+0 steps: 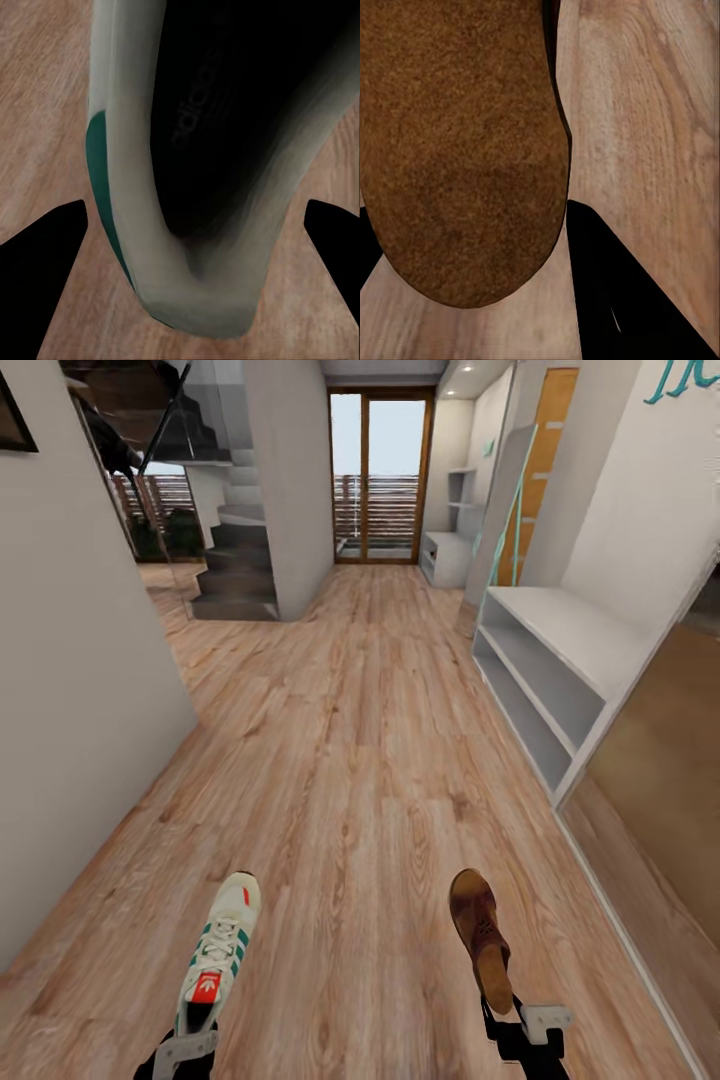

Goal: Pick up the two gym shoes and the two sandals from the corridor floor and place them onto the hallstand (shoe rack) in the corridor, making sure they are on the rack and not on the floor. Arrange them so the two gym shoes are next to each other and the two sandals are next to each other.

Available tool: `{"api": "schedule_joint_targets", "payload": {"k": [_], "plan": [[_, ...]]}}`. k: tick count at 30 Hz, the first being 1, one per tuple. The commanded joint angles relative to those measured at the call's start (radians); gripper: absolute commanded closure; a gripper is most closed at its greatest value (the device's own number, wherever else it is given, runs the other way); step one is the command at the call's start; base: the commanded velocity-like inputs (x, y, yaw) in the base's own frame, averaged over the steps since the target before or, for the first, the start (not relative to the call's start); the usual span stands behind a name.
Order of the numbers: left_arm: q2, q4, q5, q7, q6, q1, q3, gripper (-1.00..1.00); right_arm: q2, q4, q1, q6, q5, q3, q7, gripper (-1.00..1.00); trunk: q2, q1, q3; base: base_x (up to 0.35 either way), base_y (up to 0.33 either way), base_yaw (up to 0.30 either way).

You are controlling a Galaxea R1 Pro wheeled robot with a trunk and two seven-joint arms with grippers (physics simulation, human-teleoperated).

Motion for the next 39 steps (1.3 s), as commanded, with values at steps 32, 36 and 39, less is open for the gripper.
{"api": "schedule_joint_targets", "payload": {"k": [32, 36, 39], "plan": [[0.000, 0.022, -0.004, -0.010, -0.003, -0.001, 0.011, 1.00, 0.001, -0.002, 0.000, -0.002, -0.003, -0.008, 0.012, 1.00, 0.000, 0.000, 0.023, 0.330, 0.000, -0.028], [0.000, 0.022, -0.004, -0.010, -0.003, -0.001, 0.011, 1.00, 0.001, -0.001, 0.001, -0.002, -0.002, -0.008, 0.012, 1.00, 0.000, 0.000, 0.029, 0.334, 0.000, 0.000], [0.000, 0.021, -0.004, -0.010, -0.003, -0.001, 0.011, 1.00, 0.001, -0.001, 0.000, -0.002, -0.003, -0.008, 0.011, 1.00, 0.000, 0.000, 0.034, 0.334, 0.000, 0.000]]}}
